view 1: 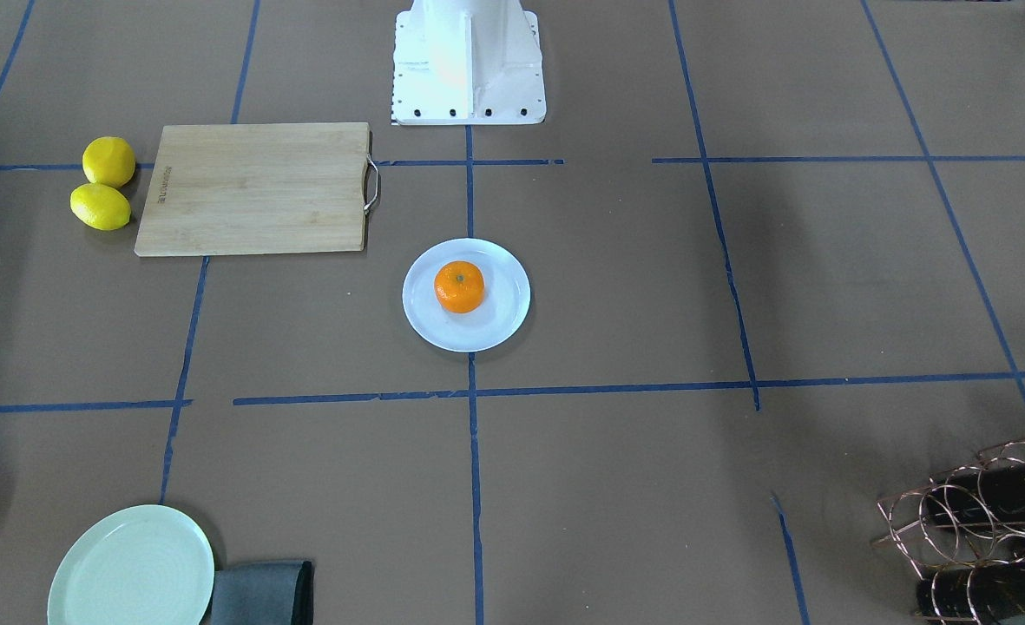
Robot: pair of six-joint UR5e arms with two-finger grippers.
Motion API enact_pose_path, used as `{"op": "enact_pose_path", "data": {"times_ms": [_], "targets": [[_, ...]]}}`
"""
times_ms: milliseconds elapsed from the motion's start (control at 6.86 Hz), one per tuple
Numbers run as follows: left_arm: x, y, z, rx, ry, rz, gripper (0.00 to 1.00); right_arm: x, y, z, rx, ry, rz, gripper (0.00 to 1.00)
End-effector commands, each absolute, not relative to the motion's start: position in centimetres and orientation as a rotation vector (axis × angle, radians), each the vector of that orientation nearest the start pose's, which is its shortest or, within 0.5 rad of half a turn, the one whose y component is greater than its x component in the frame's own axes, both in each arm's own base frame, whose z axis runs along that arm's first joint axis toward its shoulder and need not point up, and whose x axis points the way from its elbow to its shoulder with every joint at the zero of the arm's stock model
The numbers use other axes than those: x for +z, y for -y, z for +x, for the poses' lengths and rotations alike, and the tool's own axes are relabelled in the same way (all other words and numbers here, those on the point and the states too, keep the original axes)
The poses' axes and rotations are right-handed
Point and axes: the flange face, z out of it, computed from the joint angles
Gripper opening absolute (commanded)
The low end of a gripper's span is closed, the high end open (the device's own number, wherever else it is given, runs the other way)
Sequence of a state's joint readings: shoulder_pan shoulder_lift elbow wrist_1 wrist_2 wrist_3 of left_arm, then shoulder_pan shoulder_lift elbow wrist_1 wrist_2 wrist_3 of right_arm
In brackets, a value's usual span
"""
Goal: Pick orange to plate
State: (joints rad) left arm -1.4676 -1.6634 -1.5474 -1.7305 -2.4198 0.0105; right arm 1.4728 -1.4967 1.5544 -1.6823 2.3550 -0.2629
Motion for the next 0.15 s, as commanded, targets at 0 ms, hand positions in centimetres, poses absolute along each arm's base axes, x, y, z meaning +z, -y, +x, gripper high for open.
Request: {"op": "enact_pose_path", "data": {"times_ms": [0], "targets": [[59.22,54.73,-0.20,0.209,-0.861,0.187,1.00,63.72,52.69,0.65,-0.340,0.767,0.017,1.00]]}}
